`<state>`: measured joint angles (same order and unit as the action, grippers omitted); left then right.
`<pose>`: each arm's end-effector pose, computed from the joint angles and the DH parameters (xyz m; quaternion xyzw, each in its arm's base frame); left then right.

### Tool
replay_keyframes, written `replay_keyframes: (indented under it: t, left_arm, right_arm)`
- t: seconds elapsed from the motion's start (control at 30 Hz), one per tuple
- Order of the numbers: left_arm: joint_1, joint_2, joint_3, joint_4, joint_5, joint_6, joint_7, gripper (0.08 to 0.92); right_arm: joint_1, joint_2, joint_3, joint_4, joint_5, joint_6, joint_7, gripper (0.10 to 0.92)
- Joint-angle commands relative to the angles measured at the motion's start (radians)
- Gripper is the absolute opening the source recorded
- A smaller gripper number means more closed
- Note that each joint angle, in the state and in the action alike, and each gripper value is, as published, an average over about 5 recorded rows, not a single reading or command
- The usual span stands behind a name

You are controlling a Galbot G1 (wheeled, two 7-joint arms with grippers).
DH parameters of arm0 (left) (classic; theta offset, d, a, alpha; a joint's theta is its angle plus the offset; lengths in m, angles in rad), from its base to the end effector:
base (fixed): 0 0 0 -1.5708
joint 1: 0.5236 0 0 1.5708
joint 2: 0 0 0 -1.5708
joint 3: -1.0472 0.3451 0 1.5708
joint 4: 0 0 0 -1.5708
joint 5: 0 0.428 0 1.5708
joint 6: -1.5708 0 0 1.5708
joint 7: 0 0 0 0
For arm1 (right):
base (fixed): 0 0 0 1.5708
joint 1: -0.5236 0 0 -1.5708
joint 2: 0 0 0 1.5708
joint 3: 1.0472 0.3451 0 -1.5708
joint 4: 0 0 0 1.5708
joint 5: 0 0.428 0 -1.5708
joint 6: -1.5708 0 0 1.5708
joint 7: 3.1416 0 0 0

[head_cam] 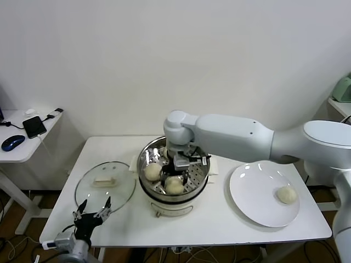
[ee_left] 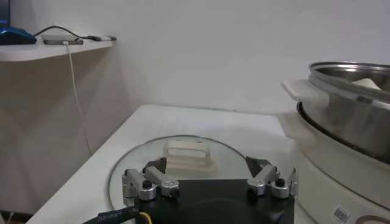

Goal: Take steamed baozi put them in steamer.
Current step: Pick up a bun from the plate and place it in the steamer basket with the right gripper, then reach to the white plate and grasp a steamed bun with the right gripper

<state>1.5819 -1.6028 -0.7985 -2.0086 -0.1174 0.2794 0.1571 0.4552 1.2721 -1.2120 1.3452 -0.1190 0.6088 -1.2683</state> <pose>0.2359 0.0999 -0.3337 0.0519 -0.9819 0.0404 0.1774 0.5365 0.2636 -0.1054 -0.7189 -0.0035 -0.6921 0.0646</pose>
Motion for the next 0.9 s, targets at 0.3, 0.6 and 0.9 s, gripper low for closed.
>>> replay_keyframes:
  t: [0.3,0.6,0.9]
  left_arm:
    - [0.008,-0.001,0.013,-0.016,0.006,0.003,0.001,0.823]
    - [0.013,0.012,0.021,-0.04,-0.04,0.025,0.019,0.823]
    - [0.022,0.017,0.053,-0.048,-0.064,0.031,0.024,0.823]
  right_arm:
    - [0.146,-0.267,0.173,0.043,0.209,-0.532,-0.147,0.823]
    - [0.011,-0.664,0.354,0.094,0.203,-1.013,-0.228,0.823]
    - [-0.335,-0.84,0.582,0.052,-0.001,-0.859,-0.189,0.823]
